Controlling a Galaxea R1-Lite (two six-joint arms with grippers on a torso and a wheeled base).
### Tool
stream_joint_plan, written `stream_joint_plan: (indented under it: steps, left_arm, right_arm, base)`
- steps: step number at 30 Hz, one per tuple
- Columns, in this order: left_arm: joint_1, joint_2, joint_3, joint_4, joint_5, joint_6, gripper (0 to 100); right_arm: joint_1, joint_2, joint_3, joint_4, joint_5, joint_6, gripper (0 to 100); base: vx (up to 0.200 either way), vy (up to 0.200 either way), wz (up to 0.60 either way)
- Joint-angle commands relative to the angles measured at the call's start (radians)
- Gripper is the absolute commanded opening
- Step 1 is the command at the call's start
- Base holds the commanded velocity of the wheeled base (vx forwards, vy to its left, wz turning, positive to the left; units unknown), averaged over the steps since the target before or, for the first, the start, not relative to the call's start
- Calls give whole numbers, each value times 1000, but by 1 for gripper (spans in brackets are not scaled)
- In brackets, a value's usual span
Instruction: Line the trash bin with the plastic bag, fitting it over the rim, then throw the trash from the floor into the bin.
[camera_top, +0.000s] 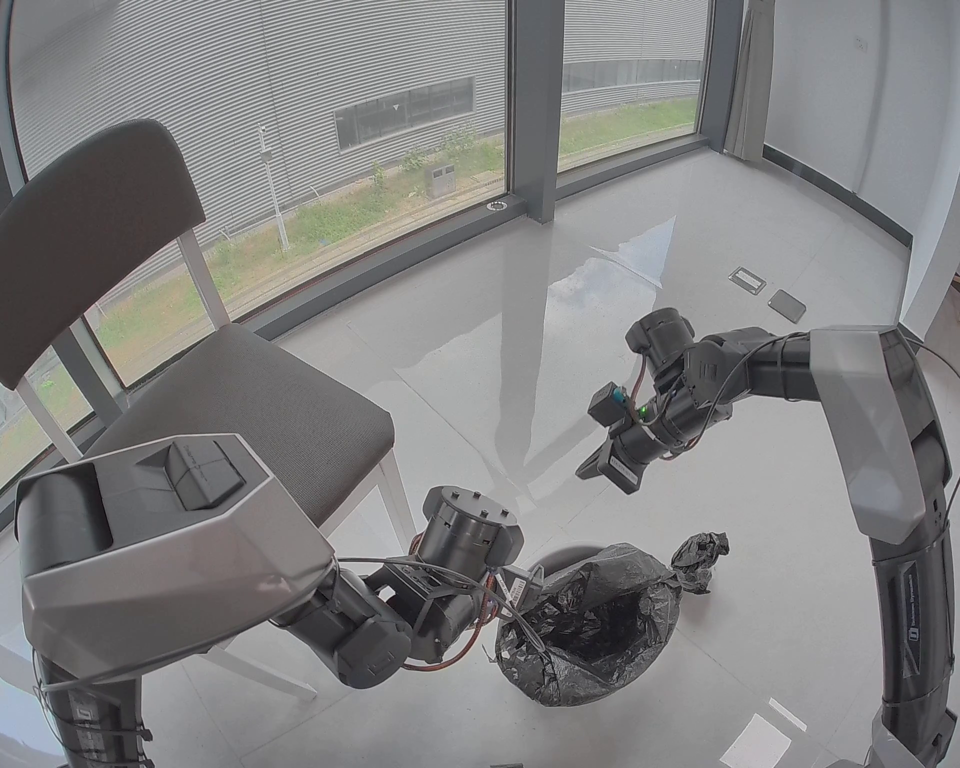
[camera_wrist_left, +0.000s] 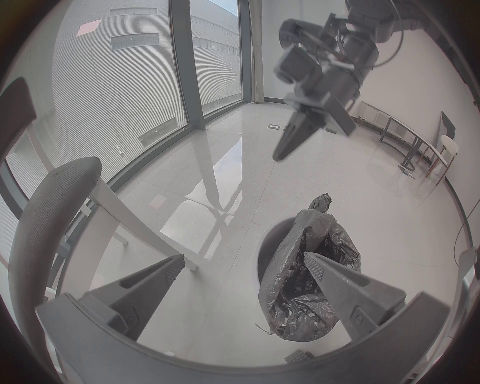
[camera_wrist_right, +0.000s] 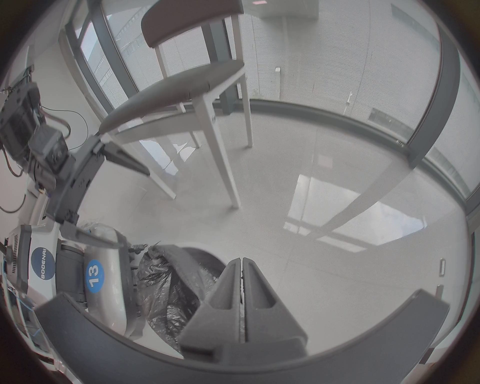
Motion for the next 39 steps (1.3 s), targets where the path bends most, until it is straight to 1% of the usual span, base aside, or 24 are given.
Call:
stream_joint_plan:
  steps: [1,4,5,6,9,11,14,15,16,19,21,24,28,32,39]
  left_arm:
    - [-11,-9,4,-2,0,-1,100]
    - [-13,-16,10,-2,0,-1,100]
    - [-13,-16,10,-2,0,-1,100]
    - [-13,-16,14,-3,0,0,100]
    - [-13,-10,19,-5,0,19,100]
    - [-5,11,8,-28,0,79,100]
    - [4,53,-23,-83,2,146,100]
    - [12,79,-42,-118,2,174,100]
    - [13,94,-52,-141,3,184,100]
    - [13,120,-64,-184,12,206,100]
    - [13,123,-65,-186,12,207,100]
    - [13,125,-64,-190,19,204,100]
    - [9,102,-36,-198,28,197,100]
    - [6,66,40,-307,26,206,100]
    - [-1,88,114,-428,9,211,100]
  right_arm:
    - [1,-88,44,-36,0,-1,0]
    - [7,-145,156,-100,0,-1,0]
    - [7,-145,156,-100,0,-1,0]
    - [6,-182,261,-177,-1,-1,0]
    - [-2,-260,464,-331,-1,-1,0]
    - [-8,-338,648,-459,-1,-2,0]
    - [-16,-426,820,-573,-1,-8,0]
    - [-20,-472,901,-620,-1,-13,0]
    - [-25,-501,950,-643,-1,-14,0]
    - [-48,-595,1070,-693,-1,-19,0]
    - [-59,-624,1100,-700,-1,-22,0]
    - [-89,-746,1211,-705,-1,-28,0]
    - [-97,-815,1268,-714,-1,-27,0]
    - [-134,-861,1350,-757,0,-27,0]
    - [-140,-895,1456,-820,-1,-22,0]
  base:
    - [0,0,0]
    - [0,0,0]
    - [0,0,0]
    - [0,0,0]
    - [0,0,0]
    - [0,0,0]
    - [0,0,0]
    - [0,0,0]
    - [0,0,0]
    - [0,0,0]
    - [0,0,0]
    - [0,0,0]
    - [0,0,0]
    - [0,0,0]
    - [0,0,0]
